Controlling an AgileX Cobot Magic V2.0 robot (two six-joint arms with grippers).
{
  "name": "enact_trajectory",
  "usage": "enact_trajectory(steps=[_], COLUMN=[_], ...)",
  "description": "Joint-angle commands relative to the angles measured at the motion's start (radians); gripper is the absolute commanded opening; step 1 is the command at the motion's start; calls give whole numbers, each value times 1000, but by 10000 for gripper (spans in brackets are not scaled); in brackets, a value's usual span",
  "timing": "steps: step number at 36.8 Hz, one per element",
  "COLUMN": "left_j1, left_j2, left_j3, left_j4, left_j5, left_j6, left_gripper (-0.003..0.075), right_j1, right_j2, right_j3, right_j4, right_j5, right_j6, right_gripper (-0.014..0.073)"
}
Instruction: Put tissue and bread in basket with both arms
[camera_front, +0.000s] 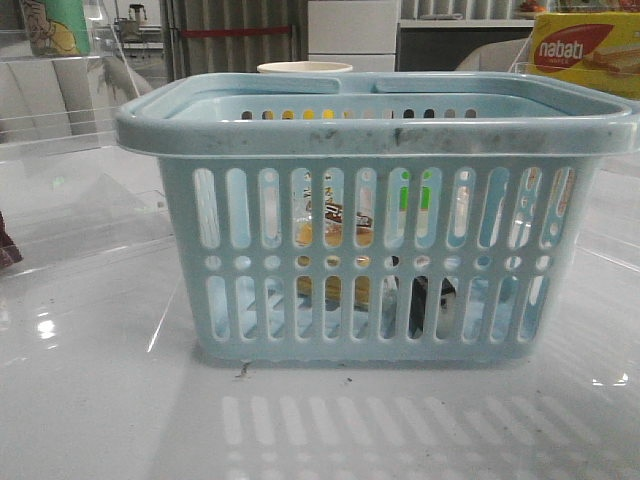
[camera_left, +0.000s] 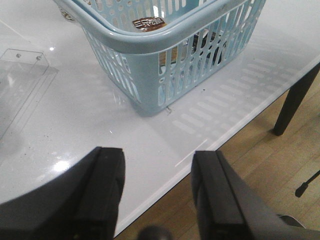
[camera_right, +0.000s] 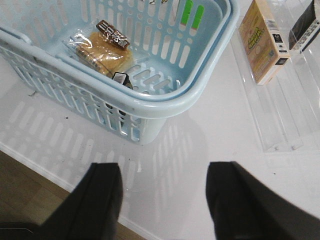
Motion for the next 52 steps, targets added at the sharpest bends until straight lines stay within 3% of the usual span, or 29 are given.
enact_trajectory(steps=[1,10,19,24,38,52], left_j1=[-7,-7,-7,-7,-7,-7], left_j2=[5,5,5,5,5,5], left_j3=[-29,-29,-29,-29,-29,-29], left_j4=[-1,-1,-1,-1,-1,-7], left_j5=[-72,-73,-76,-78,-78,-78], left_j6=[0,0,0,0,0,0], left_gripper=[383,382,382,358,89,92], right_j1=[1,1,1,1,1,1], right_j2=[0,0,0,0,0,0], right_j3=[-25,-25,-25,-25,-25,-25], right_j4=[-17,-6,9,10,32,31], right_j5=[-61,-42,-39,-39,-40,-39], right_j6=[-9,-9,-9,-9,-9,-9], right_gripper=[403,188,54,54,54,54])
